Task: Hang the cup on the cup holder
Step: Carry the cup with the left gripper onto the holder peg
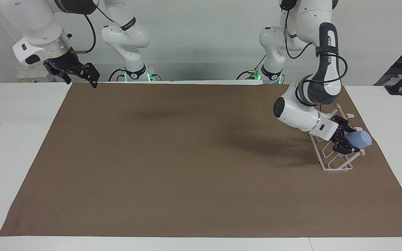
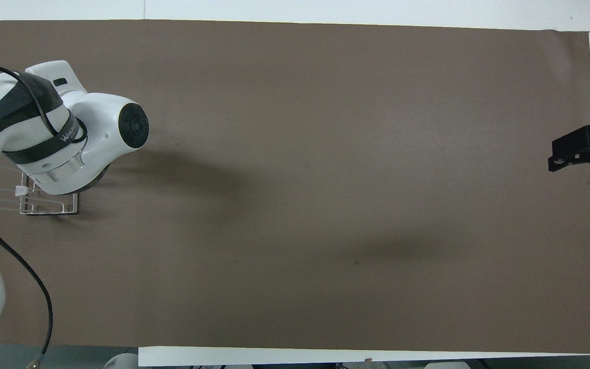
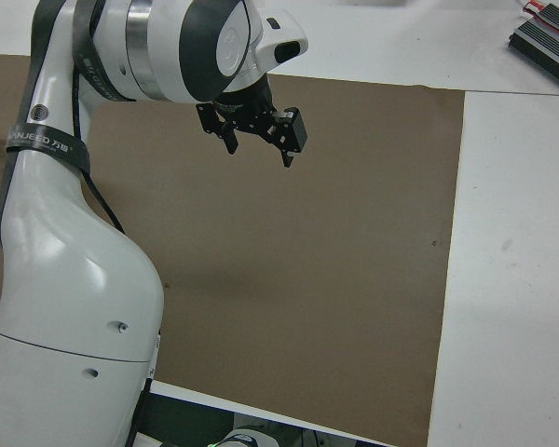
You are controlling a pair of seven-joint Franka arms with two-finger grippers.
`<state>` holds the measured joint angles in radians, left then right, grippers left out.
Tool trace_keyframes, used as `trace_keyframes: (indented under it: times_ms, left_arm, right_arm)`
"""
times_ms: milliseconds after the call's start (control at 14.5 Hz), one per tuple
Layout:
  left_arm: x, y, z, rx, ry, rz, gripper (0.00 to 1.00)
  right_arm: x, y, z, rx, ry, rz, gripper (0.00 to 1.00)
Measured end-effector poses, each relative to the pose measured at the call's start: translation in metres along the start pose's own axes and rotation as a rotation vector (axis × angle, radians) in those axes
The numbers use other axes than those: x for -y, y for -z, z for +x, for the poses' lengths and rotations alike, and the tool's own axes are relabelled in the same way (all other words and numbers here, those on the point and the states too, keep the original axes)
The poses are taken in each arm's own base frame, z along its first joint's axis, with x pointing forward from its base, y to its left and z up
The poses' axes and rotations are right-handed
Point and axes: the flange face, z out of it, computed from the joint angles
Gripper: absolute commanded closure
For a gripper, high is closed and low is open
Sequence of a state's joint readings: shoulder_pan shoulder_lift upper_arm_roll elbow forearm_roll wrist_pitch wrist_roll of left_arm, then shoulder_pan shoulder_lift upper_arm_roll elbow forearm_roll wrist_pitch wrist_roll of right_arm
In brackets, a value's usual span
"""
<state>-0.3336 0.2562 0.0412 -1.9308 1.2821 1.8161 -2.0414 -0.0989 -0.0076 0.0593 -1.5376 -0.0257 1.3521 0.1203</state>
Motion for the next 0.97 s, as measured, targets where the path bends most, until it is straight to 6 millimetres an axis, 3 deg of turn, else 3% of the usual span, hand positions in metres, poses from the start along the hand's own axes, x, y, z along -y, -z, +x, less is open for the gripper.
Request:
trace_keyframes:
  times_ms: [138,207,276,345,759,966]
  left_arm:
    - [-0.001,0.000,-0.005,0.004,-0.008,-0.006,0.47]
    - [-0.002,0.000,-0.008,0.008,-0.012,-0.011,0.32]
    - [-0.003,-0.001,-0.010,0.011,-0.015,-0.013,0.06]
    - [-0.004,-0.002,-0.012,0.015,-0.017,-0.018,0.00]
    - [-0.004,-0.001,-0.013,0.052,-0.018,-0.006,0.00]
    - [-0.011,0.008,0.006,0.140,-0.023,0.013,0.00]
  right_arm:
    - [0.003,0.004,-0.001,-0.008,0.005,0.000,0.01]
    - [0.003,0.007,-0.002,-0.015,0.006,0.000,0.01]
    - [0.003,0.009,-0.003,-0.019,0.007,0.001,0.01]
    - [0.004,0.011,-0.004,-0.022,0.008,0.001,0.01]
    - [0.003,0.012,-0.005,-0.024,0.007,0.001,0.01]
    - [0.003,0.012,-0.005,-0.024,0.006,0.001,0.01]
